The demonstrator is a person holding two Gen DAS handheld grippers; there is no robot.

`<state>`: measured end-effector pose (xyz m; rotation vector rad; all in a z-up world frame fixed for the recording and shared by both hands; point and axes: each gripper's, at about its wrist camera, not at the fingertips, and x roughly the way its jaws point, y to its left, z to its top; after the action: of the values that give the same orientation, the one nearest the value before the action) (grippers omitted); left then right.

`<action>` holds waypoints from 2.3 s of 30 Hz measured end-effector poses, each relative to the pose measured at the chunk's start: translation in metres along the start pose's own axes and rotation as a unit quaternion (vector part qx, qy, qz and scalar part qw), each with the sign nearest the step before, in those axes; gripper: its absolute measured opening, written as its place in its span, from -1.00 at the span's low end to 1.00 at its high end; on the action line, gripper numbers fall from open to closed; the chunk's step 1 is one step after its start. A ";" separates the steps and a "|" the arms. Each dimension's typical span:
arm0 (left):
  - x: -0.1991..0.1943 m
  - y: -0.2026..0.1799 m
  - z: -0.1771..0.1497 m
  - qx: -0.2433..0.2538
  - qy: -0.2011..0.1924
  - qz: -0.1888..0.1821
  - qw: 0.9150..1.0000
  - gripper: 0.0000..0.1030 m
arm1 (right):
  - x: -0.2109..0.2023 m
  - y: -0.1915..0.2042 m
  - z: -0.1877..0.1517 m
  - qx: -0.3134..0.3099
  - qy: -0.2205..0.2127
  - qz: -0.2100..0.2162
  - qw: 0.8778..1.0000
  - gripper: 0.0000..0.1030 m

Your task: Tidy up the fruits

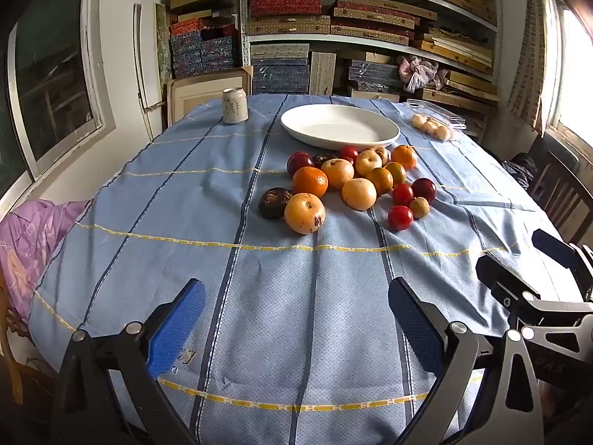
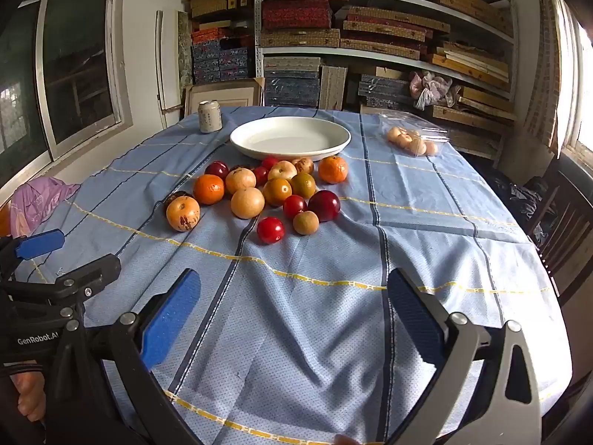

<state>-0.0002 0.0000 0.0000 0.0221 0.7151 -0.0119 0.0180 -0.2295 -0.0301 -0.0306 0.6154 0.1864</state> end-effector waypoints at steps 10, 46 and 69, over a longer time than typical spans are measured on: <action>0.000 0.000 0.000 -0.002 0.004 -0.002 1.000 0.93 | 0.001 -0.002 0.000 0.003 0.002 0.003 1.000 0.92; 0.014 -0.001 -0.006 0.001 0.009 -0.002 1.000 0.93 | 0.006 -0.002 0.000 0.004 0.006 0.004 1.000 0.92; 0.022 -0.005 -0.011 -0.001 0.019 -0.004 1.000 0.93 | 0.010 -0.002 -0.002 0.005 0.009 0.003 1.000 0.92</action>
<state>0.0090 -0.0050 -0.0228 0.0175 0.7530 -0.0189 0.0249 -0.2296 -0.0375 -0.0205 0.6347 0.1879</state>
